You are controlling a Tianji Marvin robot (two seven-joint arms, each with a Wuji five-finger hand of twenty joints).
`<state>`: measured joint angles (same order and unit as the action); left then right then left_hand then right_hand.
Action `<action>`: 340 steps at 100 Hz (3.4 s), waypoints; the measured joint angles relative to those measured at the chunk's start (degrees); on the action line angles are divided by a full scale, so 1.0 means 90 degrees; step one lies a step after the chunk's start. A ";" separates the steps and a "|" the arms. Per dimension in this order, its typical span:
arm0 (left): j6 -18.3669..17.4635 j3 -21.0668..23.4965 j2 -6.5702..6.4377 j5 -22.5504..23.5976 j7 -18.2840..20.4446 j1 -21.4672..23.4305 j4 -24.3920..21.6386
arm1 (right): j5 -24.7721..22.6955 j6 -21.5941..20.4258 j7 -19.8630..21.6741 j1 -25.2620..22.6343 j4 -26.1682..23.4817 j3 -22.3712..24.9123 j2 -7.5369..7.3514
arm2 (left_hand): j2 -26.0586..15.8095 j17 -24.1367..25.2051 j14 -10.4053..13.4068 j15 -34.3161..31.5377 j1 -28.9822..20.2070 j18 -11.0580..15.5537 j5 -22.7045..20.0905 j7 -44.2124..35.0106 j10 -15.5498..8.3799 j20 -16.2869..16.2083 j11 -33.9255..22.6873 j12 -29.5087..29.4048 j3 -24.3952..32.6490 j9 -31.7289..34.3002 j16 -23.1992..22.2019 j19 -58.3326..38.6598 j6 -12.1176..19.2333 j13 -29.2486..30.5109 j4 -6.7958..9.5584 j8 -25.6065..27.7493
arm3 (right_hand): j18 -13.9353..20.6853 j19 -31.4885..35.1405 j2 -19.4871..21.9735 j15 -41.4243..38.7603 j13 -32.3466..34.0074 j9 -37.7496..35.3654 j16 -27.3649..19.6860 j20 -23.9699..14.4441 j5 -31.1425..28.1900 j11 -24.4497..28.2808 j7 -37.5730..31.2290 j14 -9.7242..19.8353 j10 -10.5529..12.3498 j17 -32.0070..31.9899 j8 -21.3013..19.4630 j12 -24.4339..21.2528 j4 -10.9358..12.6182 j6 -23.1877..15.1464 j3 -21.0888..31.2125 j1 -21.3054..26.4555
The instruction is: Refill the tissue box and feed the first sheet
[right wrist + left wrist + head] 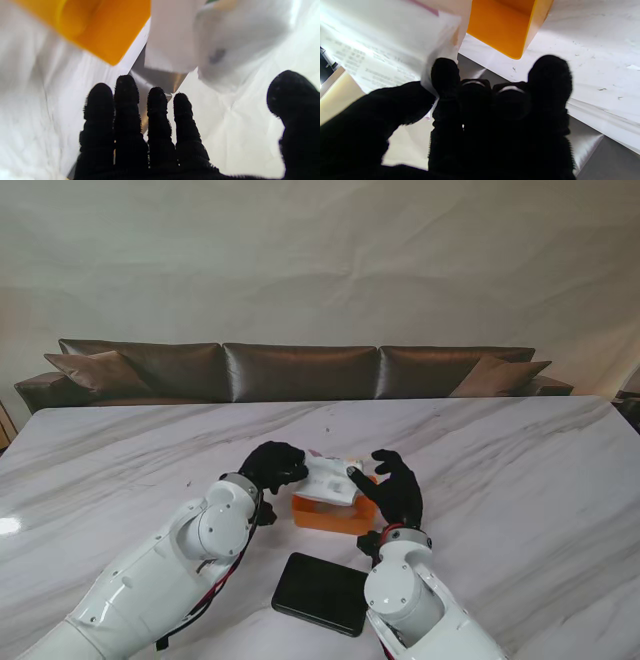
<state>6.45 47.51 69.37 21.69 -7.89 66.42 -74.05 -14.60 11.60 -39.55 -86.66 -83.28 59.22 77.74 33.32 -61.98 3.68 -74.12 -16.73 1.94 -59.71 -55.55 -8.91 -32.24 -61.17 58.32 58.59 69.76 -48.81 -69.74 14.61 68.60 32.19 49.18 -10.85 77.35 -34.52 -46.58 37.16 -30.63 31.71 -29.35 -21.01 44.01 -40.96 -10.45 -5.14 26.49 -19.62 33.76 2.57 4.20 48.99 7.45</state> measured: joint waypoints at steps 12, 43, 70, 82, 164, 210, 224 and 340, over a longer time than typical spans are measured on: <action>0.0083 -0.0131 0.0009 -0.0023 0.0101 -0.0185 0.0136 | -0.0356 0.0087 -0.0031 -0.0233 -0.0192 0.0180 -0.0100 | 0.0000 -0.0004 0.0003 -0.0099 0.0000 0.0000 -0.0001 0.0001 0.0000 -0.0090 0.0015 -0.0144 -0.0014 0.0008 0.0161 -0.0044 0.0000 0.0000 0.0065 -0.0080 | 0.0010 -0.0047 0.0000 0.0011 -0.0053 0.0001 -0.0001 -0.0001 0.0000 0.0000 -0.0050 0.0000 -0.0001 -0.0011 0.0032 -0.0026 0.0025 0.0000 0.0000 0.0000; 0.0244 -0.0582 0.0131 0.0104 0.0044 -0.0699 0.0794 | -0.0602 0.0056 -0.0187 -0.0914 -0.0585 0.0516 -0.0263 | 0.0000 -0.0013 0.0010 -0.0186 -0.0052 -0.0001 -0.0001 0.0001 0.0001 -0.0190 0.0040 -0.0348 -0.0096 0.0087 0.0303 -0.0076 0.0000 0.0004 0.0069 -0.0326 | 0.0052 -0.0081 0.0000 0.0011 -0.0053 0.0001 -0.0003 -0.0002 -0.0005 0.0003 -0.0075 0.0000 -0.0001 -0.0022 0.0097 -0.0027 0.0027 0.0000 0.0000 0.0000; 0.0152 -0.0941 0.0229 -0.0075 0.0165 -0.0997 0.1180 | -0.0480 0.0053 -0.0233 -0.1097 -0.0595 0.0554 -0.0277 | 0.0017 -0.0017 0.0009 -0.0251 -0.0075 -0.0001 0.0007 -0.0057 0.0005 -0.0371 0.0070 -0.0623 -0.0096 0.0151 0.0448 -0.0077 -0.0006 0.0005 -0.0061 -0.0880 | 0.0055 -0.0133 0.0092 0.0011 -0.0053 0.0001 -0.0005 -0.0004 -0.0008 0.0006 -0.0075 0.0000 -0.0002 -0.0023 0.0134 -0.0038 0.0038 0.0000 0.0000 0.0002; 0.0135 -0.0995 0.0248 -0.0050 0.0220 -0.1052 0.1232 | -0.0398 0.0053 -0.0233 -0.1105 -0.0543 0.0547 -0.0270 | 0.0017 -0.0017 0.0009 -0.0261 -0.0176 -0.0001 0.0132 -0.0273 0.0008 -0.0376 0.0125 -0.0719 -0.0096 0.0151 0.0492 -0.0077 -0.0064 0.0005 -0.0449 -0.1374 | 0.0057 -0.0134 0.0098 0.0011 -0.0053 0.0001 -0.0005 -0.0004 -0.0008 0.0006 -0.0075 0.0000 -0.0002 -0.0023 0.0138 -0.0047 0.0092 0.0000 -0.0004 0.0006; 0.0414 -0.1037 0.0140 0.0408 0.0508 -0.1035 0.1034 | -0.0636 0.0219 0.0315 -0.1358 -0.0893 0.0618 -0.0365 | -0.0662 -0.0019 0.0010 -0.0291 -0.0402 -0.0001 0.0177 0.0111 0.0092 -0.0400 0.0296 -0.1038 -0.2729 0.0151 0.0581 -0.0077 -0.0610 0.0005 -0.2689 -0.2222 | 0.0061 -0.0211 -0.0008 0.1268 0.0139 -0.0348 -0.0765 -0.0005 -0.1100 -0.0296 -0.0227 0.0261 0.0024 0.0026 -0.0038 -0.0398 0.0178 -0.0582 -0.0023 0.0400; 0.0523 0.0387 -0.0249 0.1014 0.0431 0.0553 -0.0438 | -0.2242 -0.1245 0.3175 -0.1061 -0.1123 0.1099 -0.1316 | -0.1036 -0.0019 0.0009 0.0128 -0.0408 -0.0001 0.0657 0.0524 0.0174 0.0043 0.0518 -0.1046 -0.3136 -0.0261 0.0423 0.0179 -0.0696 0.0006 -0.2689 -0.1978 | 0.0089 -0.1481 -0.2096 0.2878 -0.0062 -0.0683 -0.1789 0.0039 -0.2340 -0.1025 -0.0323 0.1270 0.0901 -0.0499 -0.0334 -0.1000 -0.0322 -0.1275 0.3037 0.2396; 0.0529 0.0640 -0.0305 0.1051 0.0295 0.0986 -0.0618 | -0.2512 -0.1754 0.3441 -0.0593 -0.0741 0.0956 -0.1470 | -0.1161 -0.0019 0.0004 0.0284 -0.0408 -0.0002 0.0796 0.0728 0.0218 0.0227 0.0606 -0.1051 -0.3140 -0.0412 0.0282 0.0267 -0.0701 0.0006 -0.2689 -0.1977 | 0.0251 -0.1823 -0.2632 0.3190 -0.0122 -0.1002 -0.1934 0.0183 -0.2917 -0.1106 -0.0336 0.1477 0.1087 -0.0565 -0.0181 -0.1068 -0.0372 -0.1289 0.3488 0.3047; 0.0663 0.1167 -0.0361 0.1055 -0.0030 0.2051 -0.1107 | -0.3255 -0.2922 0.2623 0.1460 0.1876 -0.0523 -0.1520 | -0.1358 -0.0013 -0.0014 0.0453 -0.0408 -0.0013 0.0811 0.0812 0.0286 0.0522 0.0677 -0.1129 -0.3141 -0.0482 0.0151 0.0347 -0.0709 0.0004 -0.2689 -0.2014 | 0.0726 -0.2140 -0.2984 0.3520 0.0496 -0.1814 -0.2136 0.0925 -0.3969 -0.1184 -0.0569 0.1971 0.1522 -0.0866 0.0155 -0.1276 -0.0655 -0.1598 0.3686 0.3610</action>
<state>12.41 58.01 66.13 31.18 -8.16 84.87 -84.01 -43.89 -14.70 -15.94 -73.53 -66.39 54.51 64.06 21.11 -62.09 3.55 -70.05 -20.41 1.82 -52.41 -48.24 -6.34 -27.54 -55.08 48.16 30.31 65.42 -47.45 -66.61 8.23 68.63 7.98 31.05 -4.32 58.09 -61.37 -14.91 41.62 -46.96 12.49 -21.03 -56.73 33.36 -46.08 7.29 8.56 18.70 -18.23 22.28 -3.32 -10.18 82.16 39.94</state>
